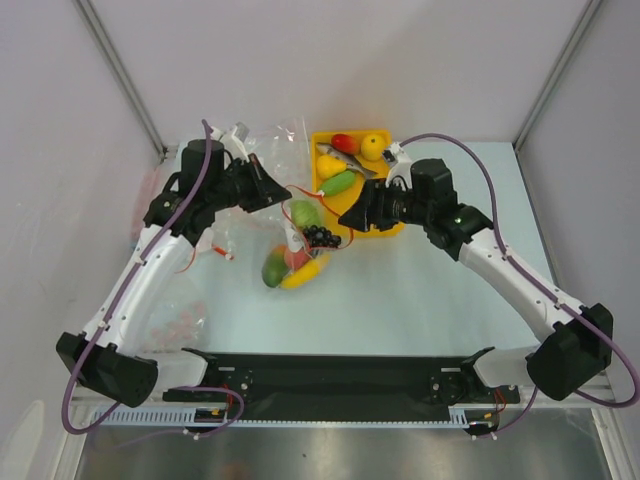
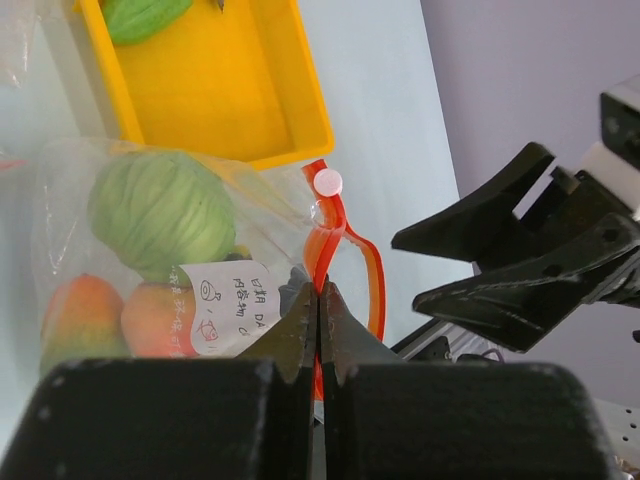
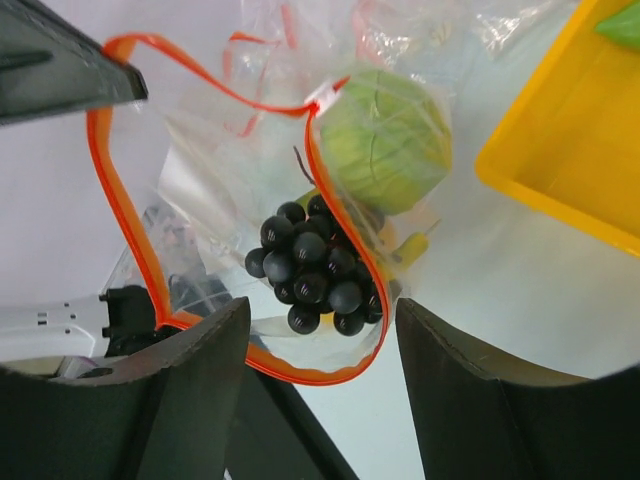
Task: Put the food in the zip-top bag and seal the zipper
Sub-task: Adjust the zipper food storage bag at the center of the board.
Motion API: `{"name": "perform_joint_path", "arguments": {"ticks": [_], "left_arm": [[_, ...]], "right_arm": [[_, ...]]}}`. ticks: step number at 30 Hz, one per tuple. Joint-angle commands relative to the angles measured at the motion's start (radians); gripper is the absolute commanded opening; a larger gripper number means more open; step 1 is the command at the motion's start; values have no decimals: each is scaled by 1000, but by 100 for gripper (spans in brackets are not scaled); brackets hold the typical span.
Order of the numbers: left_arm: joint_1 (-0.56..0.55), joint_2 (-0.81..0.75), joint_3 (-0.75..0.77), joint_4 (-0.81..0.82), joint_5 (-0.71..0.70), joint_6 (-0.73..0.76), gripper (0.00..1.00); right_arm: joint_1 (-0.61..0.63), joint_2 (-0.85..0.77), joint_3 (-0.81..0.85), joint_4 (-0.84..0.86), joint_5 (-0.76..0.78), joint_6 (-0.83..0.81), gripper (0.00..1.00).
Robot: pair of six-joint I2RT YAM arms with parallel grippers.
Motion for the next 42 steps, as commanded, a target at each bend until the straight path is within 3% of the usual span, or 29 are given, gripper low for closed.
{"name": "perform_joint_path", "arguments": {"ticks": [1,7,11,14,15,17,28,31,36,39,42], "left_arm": [[-1,-23,87,44,16,8,0],[-1,3,95,64,60,-10,0],[-1,-10,75,56,62,0,0],[-1,-26,57,70,59,9,0],[-1,-28,57,68,59,11,0],[-1,-22,58,68,68,14,0],[-45,21,8,55,144,-23,0],[-108,21,12,39,138,-9,0],[-111,-49,-158,126,92,-38,0],[-107,-43,-227,96,91,-49,0],[-108,0,-172,-35,63,5,0]], "right_arm": [[21,6,-15,4,-50,-24,65],[50,72,-53,-54,-21,-41,58],[51,72,-90,6,2,-19,51],[53,80,-68,4,2,2,26],[51,77,-61,-2,0,12,10],[53,69,-51,-11,8,12,0],[120,-40,112,-94,57,-37,0],[180,-25,173,-68,94,-50,0],[177,90,120,-101,221,4,0],[119,162,100,-130,42,56,0],[136,120,77,-98,57,36,0]]}}
